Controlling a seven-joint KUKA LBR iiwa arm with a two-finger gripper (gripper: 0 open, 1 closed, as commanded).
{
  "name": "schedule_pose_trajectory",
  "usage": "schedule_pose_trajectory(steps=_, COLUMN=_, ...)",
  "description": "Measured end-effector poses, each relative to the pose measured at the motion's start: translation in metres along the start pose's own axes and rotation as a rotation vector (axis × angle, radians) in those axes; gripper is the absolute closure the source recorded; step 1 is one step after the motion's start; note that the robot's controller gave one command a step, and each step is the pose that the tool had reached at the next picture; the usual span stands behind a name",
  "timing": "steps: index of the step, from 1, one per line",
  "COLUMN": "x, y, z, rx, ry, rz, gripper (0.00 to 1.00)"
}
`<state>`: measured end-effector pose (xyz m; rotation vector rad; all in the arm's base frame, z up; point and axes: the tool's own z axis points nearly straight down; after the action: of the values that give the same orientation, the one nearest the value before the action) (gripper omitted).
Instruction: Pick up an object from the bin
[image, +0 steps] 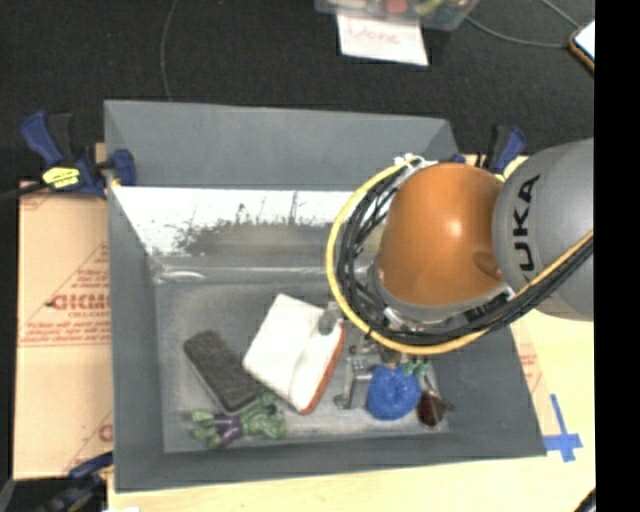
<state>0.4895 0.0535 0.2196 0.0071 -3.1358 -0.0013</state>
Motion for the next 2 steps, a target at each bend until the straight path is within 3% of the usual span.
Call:
schedule_pose_trajectory(steps=1, x=-0.002, y=0.0, z=-0.004, rx=-0.001, ry=-0.008, rz=0.003, gripper=0.0)
schedule_pose_trajectory(steps=2, x=-0.062, y=-0.013, z=0.104, rx=0.002, ry=-0.01, rz=-0.335, gripper=0.0)
